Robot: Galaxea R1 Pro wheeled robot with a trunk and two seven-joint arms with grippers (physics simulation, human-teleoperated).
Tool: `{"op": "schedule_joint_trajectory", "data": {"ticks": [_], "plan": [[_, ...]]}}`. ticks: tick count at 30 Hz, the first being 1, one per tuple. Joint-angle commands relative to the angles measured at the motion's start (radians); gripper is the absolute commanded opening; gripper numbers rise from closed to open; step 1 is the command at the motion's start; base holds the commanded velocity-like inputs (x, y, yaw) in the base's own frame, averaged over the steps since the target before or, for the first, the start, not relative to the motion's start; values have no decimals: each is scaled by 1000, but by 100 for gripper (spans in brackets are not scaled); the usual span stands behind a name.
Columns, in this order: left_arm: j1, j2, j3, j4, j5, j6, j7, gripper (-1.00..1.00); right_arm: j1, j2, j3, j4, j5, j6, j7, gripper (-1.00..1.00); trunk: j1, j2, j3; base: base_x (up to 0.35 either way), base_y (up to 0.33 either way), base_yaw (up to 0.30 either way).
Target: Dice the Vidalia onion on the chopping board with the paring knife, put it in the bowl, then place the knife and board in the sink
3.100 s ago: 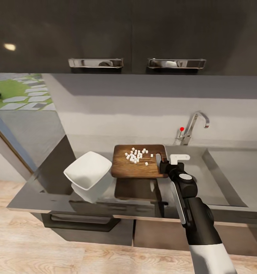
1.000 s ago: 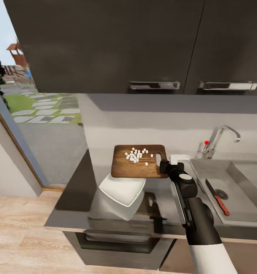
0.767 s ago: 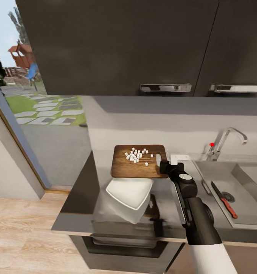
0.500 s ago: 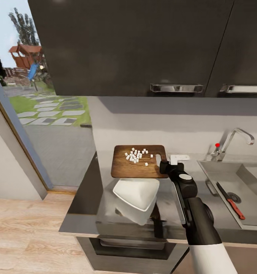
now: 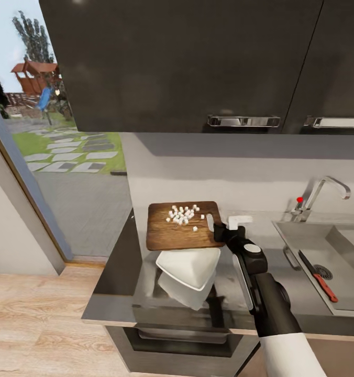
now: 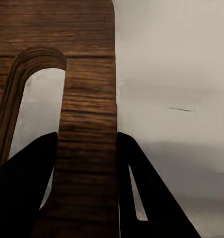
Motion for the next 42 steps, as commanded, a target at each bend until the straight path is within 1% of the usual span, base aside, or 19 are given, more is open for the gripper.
{"op": "schedule_joint_trajectory", "data": {"ticks": [1, 5, 8, 12, 16, 21, 24, 30, 32, 34, 36, 39, 42], "plan": [[0, 2, -8, -2, 5, -2, 10, 100, -1, -1, -1, 8, 20, -9, 21, -100, 1, -2, -2, 0, 0, 0], [0, 2, -8, -2, 5, -2, 10, 100, -1, -2, -3, 23, 21, -26, 45, -100, 1, -2, -2, 0, 0, 0], [0, 2, -8, -2, 5, -2, 10, 100, -1, -3, -4, 26, 21, -31, 48, -100, 1, -2, -2, 0, 0, 0], [0, 2, -8, -2, 5, -2, 10, 100, -1, -3, -7, 32, 21, -75, 47, -100, 1, -2, -2, 0, 0, 0], [0, 2, -8, -2, 5, -2, 10, 100, -1, -5, -10, 43, 21, -84, 47, -100, 1, -2, -2, 0, 0, 0], [0, 2, -8, -2, 5, -2, 10, 100, -1, -32, -10, 58, 21, -96, 48, -100, 1, -2, -2, 0, 0, 0], [0, 2, -8, -2, 5, -2, 10, 100, -1, -35, -11, 84, 21, -157, 46, -100, 1, -2, -2, 0, 0, 0], [0, 2, -8, -2, 5, -2, 10, 100, -1, -37, -11, 108, 21, -187, 48, -100, 1, -2, -2, 0, 0, 0], [0, 2, -8, -2, 5, -3, 10, 100, -1, -44, -11, 116, 21, -212, 48, -100, 1, -2, -2, 0, 0, 0], [0, 2, -8, -2, 5, -2, 10, 100, -1, -61, -11, 137, 21, -241, 49, -100, 1, -2, -2, 0, 0, 0], [0, 2, -8, -2, 5, -2, 10, 100, -1, -69, -11, 147, 21, -255, 49, -100, 1, -2, -2, 0, 0, 0], [0, 2, -8, -2, 5, -2, 10, 100, -1, -74, -11, 152, 20, -263, 50, -100, 1, -2, -2, 0, 0, 0], [0, 2, -8, -2, 6, -2, 10, 100, -1, -75, -11, 161, 19, -292, 50, -100, 1, -2, -2, 0, 0, 0]]}}
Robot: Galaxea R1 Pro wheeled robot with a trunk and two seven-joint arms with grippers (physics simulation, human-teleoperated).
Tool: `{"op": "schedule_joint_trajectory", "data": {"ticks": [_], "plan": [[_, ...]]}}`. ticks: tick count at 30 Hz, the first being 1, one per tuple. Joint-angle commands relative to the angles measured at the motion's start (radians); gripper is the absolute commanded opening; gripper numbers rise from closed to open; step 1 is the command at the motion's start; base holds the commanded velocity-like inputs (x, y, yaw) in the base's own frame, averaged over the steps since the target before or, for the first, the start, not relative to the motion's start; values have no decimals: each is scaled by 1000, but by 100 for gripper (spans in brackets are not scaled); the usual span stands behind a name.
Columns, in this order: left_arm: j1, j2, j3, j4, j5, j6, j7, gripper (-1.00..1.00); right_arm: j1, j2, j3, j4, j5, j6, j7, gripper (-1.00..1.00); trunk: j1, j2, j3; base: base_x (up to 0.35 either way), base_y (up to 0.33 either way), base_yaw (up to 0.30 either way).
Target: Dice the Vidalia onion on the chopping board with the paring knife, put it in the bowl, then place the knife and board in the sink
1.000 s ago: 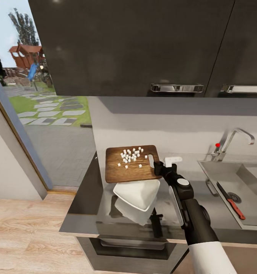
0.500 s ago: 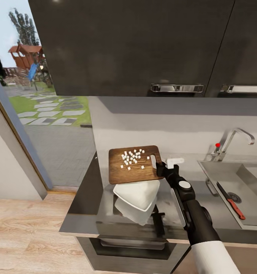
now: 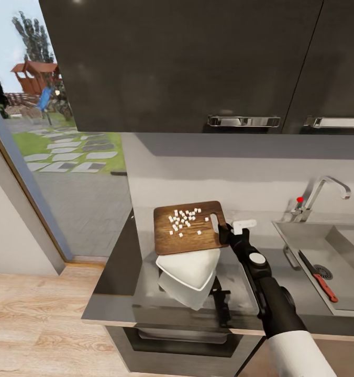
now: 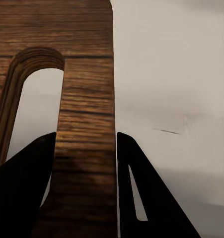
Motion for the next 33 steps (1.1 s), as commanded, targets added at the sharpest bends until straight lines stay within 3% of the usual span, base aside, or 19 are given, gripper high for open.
{"op": "schedule_joint_trajectory", "data": {"ticks": [1, 8, 11, 13, 26, 33], "plan": [[0, 2, -8, -2, 5, -2, 10, 100, -1, 0, -1, 7, 11, -13, 3, -100, 1, -2, -2, 0, 0, 0], [0, 2, -8, -2, 5, -2, 10, 100, -1, -3, -10, 27, 11, -48, 43, -100, 1, -2, -2, 0, 0, 0], [0, 2, -8, -2, 5, -2, 10, 100, -1, -2, -83, 36, 11, -74, 67, -100, 1, -2, -2, 0, 0, 0], [0, 1, -8, -1, 6, -2, 10, 100, -1, -2, -104, 38, 11, -79, 105, -100, 1, -2, -2, 0, 0, 0], [0, 2, -8, -2, 6, -2, 10, 100, -1, -1, -111, 47, 12, -83, 129, -100, 1, -2, -2, 4, 0, 0], [0, 2, -8, -2, 6, -2, 10, 100, -1, -1, -111, 48, 12, -83, 129, -100, 1, -2, -2, 172, 0, 0]]}}
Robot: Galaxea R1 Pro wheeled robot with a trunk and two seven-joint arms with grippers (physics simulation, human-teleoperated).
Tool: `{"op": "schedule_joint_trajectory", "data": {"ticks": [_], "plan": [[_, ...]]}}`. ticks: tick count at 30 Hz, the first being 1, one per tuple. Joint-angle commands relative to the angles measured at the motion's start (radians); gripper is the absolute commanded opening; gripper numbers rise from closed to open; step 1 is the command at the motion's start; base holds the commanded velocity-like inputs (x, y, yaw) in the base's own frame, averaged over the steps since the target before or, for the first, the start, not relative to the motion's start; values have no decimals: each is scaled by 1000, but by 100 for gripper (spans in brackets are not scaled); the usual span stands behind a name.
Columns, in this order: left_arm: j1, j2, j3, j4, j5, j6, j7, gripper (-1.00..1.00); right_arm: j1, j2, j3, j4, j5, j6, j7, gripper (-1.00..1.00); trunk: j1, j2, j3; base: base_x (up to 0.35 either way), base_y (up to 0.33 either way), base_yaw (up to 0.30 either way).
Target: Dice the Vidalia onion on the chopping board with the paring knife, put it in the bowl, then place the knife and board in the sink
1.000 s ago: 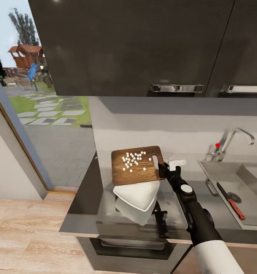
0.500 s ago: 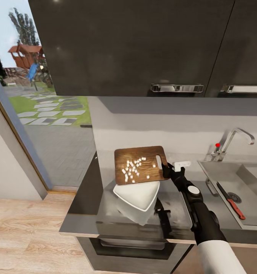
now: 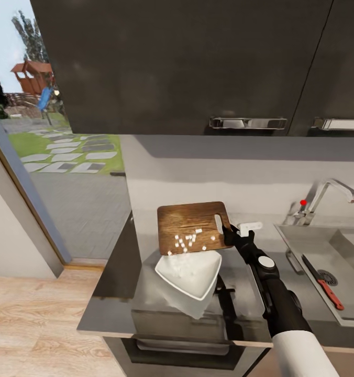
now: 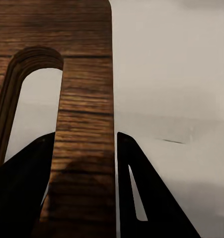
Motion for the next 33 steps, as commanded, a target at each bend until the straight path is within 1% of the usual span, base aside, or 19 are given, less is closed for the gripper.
{"op": "schedule_joint_trajectory", "data": {"ticks": [1, 16, 20, 30, 33], "plan": [[0, 2, -8, -2, 5, -2, 10, 100, -1, 2, -4, -2, 10, 5, 8, -100, 1, -2, -2, 39, 0, 0], [0, 2, -8, -2, 5, -2, 10, 100, -1, 2, -4, 14, 10, -9, 7, -100, 1, -2, -2, 3, 0, 0], [0, 2, -8, -2, 5, -2, 10, 100, -1, 2, -4, 28, 10, -46, 4, -100, 1, -2, -2, 0, 0, 0], [0, 2, -8, -2, 5, -2, 10, 100, -1, 2, -4, 45, 10, -58, 4, -100, 1, -2, -2, 0, 0, 0], [0, 2, -8, -2, 4, -2, 10, 100, 0, 2, -4, 67, 11, -99, 2, -100, 1, -2, -2, 0, 0, 0]]}}
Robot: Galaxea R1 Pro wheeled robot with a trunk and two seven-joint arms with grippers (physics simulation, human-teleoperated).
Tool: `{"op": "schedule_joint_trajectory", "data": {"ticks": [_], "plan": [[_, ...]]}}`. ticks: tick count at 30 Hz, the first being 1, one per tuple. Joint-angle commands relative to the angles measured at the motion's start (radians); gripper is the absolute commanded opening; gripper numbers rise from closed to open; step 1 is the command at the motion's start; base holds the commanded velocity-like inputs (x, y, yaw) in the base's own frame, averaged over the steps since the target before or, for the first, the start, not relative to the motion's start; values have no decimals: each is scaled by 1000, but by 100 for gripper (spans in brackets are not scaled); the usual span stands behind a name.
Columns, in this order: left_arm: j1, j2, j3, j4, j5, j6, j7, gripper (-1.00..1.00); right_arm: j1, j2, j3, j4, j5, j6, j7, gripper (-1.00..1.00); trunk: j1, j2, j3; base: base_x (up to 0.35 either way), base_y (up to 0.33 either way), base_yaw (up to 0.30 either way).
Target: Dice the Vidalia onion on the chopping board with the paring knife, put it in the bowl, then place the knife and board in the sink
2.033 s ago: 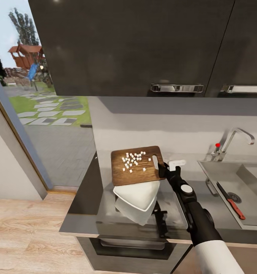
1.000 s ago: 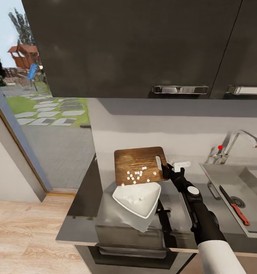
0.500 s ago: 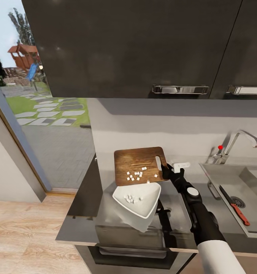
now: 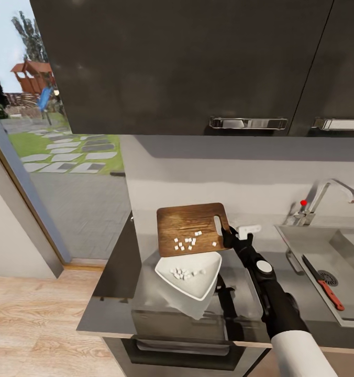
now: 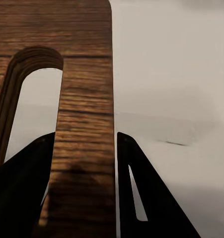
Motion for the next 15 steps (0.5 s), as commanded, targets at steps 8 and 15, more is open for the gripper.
{"op": "schedule_joint_trajectory", "data": {"ticks": [8, 15], "plan": [[0, 2, -8, -2, 5, -2, 10, 100, -1, 2, -5, 8, 10, -13, 9, -100, 1, -2, -2, 0, 0, 0], [0, 2, -8, -2, 6, -2, 10, 100, -1, 2, -5, 19, 10, -59, 10, -100, 1, -2, -2, 0, 0, 0]]}}
